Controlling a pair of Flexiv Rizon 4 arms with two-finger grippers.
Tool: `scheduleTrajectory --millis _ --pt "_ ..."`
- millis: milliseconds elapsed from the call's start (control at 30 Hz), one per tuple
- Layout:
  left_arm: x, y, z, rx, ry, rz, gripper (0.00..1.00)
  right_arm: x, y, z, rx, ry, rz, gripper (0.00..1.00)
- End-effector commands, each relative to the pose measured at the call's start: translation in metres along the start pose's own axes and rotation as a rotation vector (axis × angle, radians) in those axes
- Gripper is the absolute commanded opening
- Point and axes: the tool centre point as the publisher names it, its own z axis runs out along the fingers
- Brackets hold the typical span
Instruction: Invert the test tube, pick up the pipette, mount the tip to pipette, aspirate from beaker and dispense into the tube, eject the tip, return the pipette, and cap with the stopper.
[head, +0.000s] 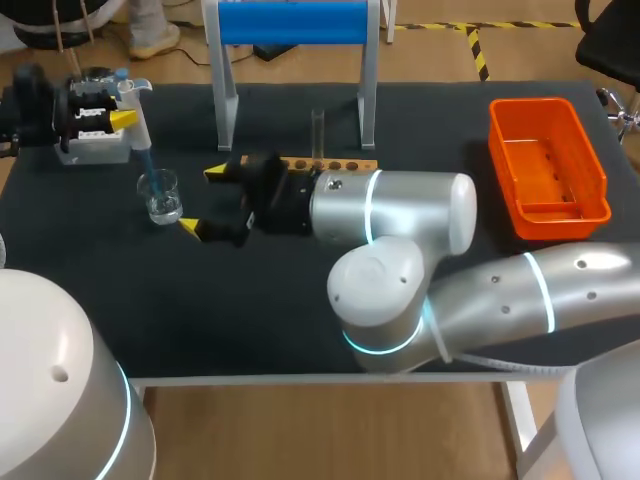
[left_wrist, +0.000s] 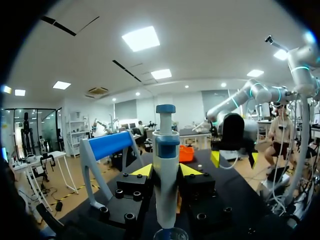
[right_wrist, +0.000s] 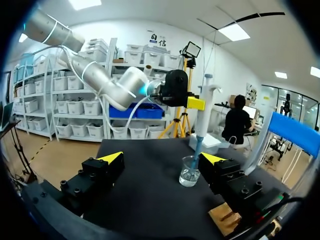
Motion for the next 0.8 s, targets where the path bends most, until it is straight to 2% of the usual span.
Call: scheduleTrajectory --millis 33,300,467,800 --pt "0.0 0.0 0.0 0.001 0.0 0.001 0.0 -0.01 0.021 -0.035 0.078 0.068 -0.02 1.0" --pt "0.0 0.0 0.0 0.001 0.0 0.001 0.0 -0.014 0.054 -0.056 0.107 0.112 -0.039 1.0" --pt "0.0 0.0 0.0 0.001 0.0 0.001 0.0 -0.016 0.072 -0.063 0.099 0.202 -0.053 1.0" --pt "0.0 0.0 0.0 0.001 0.0 0.001 0.0 -0.035 0.099 -0.066 0.105 0.313 -0.08 1.0"
